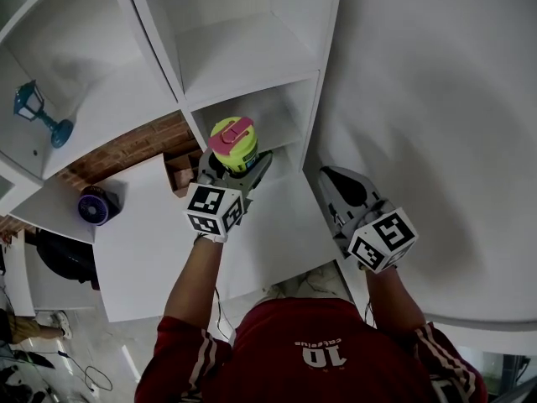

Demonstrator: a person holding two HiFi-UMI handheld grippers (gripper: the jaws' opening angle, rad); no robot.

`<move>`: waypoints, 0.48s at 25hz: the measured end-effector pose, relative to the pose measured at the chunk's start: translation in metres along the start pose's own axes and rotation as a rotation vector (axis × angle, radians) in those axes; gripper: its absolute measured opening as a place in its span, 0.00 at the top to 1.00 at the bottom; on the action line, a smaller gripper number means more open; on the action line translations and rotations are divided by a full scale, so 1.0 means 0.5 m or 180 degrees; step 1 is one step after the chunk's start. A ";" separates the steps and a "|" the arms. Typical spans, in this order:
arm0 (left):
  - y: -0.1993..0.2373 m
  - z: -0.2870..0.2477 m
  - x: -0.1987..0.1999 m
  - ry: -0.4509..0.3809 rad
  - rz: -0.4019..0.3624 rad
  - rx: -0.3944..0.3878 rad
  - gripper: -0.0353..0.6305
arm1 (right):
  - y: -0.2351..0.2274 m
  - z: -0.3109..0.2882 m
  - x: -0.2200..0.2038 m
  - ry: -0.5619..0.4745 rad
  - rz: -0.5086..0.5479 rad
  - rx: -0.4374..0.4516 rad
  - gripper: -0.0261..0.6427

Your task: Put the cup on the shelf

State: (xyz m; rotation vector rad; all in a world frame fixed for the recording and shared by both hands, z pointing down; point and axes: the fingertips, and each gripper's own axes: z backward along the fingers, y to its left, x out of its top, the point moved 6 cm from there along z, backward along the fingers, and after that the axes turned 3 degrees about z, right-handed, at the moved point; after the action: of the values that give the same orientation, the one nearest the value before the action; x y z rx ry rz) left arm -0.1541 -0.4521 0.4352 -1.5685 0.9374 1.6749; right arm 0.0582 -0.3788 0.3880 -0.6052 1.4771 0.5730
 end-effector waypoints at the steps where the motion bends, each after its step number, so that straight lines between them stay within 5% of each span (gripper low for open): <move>1: 0.006 -0.010 -0.006 0.0006 0.0007 0.0028 0.32 | -0.005 -0.002 -0.003 0.0009 -0.0014 0.0010 0.95; 12: 0.056 -0.114 -0.040 0.0104 0.0005 0.0326 0.32 | -0.056 -0.024 -0.028 0.0069 -0.0107 0.0108 0.95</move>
State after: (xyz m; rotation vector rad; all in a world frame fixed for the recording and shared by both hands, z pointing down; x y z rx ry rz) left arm -0.1458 -0.5149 0.4555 -1.5314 1.0248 1.5813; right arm 0.0683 -0.4074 0.4025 -0.6102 1.4915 0.5156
